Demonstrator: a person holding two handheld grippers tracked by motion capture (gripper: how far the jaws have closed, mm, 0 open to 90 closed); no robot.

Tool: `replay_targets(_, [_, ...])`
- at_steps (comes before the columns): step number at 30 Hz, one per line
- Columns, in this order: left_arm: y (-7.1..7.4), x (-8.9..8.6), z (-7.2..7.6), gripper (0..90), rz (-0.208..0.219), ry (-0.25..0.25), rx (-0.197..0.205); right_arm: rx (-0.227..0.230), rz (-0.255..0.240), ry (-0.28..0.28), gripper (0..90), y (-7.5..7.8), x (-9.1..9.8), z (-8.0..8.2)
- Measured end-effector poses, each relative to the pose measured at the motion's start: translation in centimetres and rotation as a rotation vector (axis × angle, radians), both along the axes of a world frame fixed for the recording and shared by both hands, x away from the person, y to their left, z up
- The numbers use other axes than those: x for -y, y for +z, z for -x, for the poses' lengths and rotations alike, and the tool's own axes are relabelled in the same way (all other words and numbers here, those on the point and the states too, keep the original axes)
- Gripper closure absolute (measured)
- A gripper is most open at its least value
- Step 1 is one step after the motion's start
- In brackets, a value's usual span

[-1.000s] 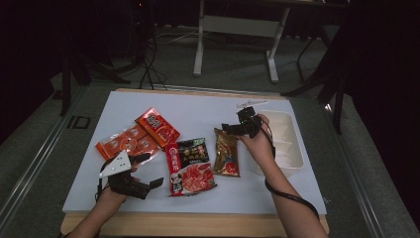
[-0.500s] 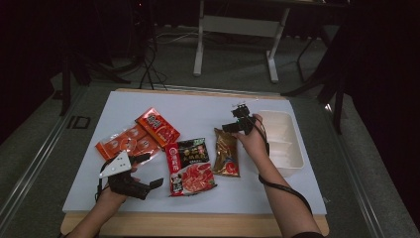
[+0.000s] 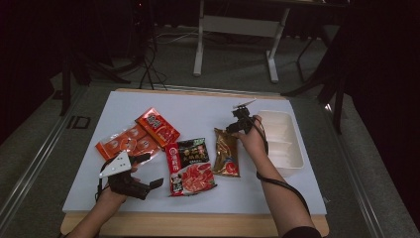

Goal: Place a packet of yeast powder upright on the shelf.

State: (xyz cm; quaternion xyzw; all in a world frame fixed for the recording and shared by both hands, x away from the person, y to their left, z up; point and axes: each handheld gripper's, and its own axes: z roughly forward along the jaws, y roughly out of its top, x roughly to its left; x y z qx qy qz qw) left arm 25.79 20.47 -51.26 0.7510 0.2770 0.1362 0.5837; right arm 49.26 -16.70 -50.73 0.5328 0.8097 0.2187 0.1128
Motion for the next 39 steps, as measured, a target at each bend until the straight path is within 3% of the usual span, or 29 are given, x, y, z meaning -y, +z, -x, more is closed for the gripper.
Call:
replay_targets(2, [0.0,0.0,0.0,0.7,0.001,0.0,-0.002,-0.032,-0.009,-0.008,40.6,-0.3,0.0,-0.1])
replay_targets(8, [0.0,0.0,0.0,0.7,0.0,-0.001,-0.003,-0.061,0.003,0.007,43.6,-0.8,0.0,-0.2])
replay_targets(12, [-0.1,0.1,-0.1,0.7,-0.002,-0.001,-0.005,-0.105,0.001,0.0,43.7,-1.1,0.0,-0.3])
replay_targets(15, [-0.1,0.1,-0.1,0.7,-0.008,-0.004,-0.005,-0.107,0.017,-0.004,44.4,-1.1,-0.3,-0.3])
replay_targets(19, [-0.1,0.1,0.0,0.7,-0.007,-0.003,-0.004,-0.125,0.013,0.019,57.1,-0.9,-0.7,-0.1])
replay_targets(23, [-0.1,0.1,-0.1,0.7,-0.009,-0.003,-0.005,-0.128,0.004,0.054,74.8,-1.0,-1.0,0.2])
replay_targets(26, [-0.1,0.1,0.0,0.7,-0.018,-0.007,-0.004,-0.109,0.053,0.074,85.6,-1.0,-1.4,0.3])
replay_targets(33, [-0.1,0.0,-0.1,0.7,-0.011,-0.001,-0.005,-0.073,0.077,0.12,89.3,-0.5,-1.5,0.6])
replay_targets(39, [-0.1,0.1,0.0,0.7,-0.013,-0.004,-0.005,-0.038,0.047,0.131,89.3,0.5,-1.0,0.9])
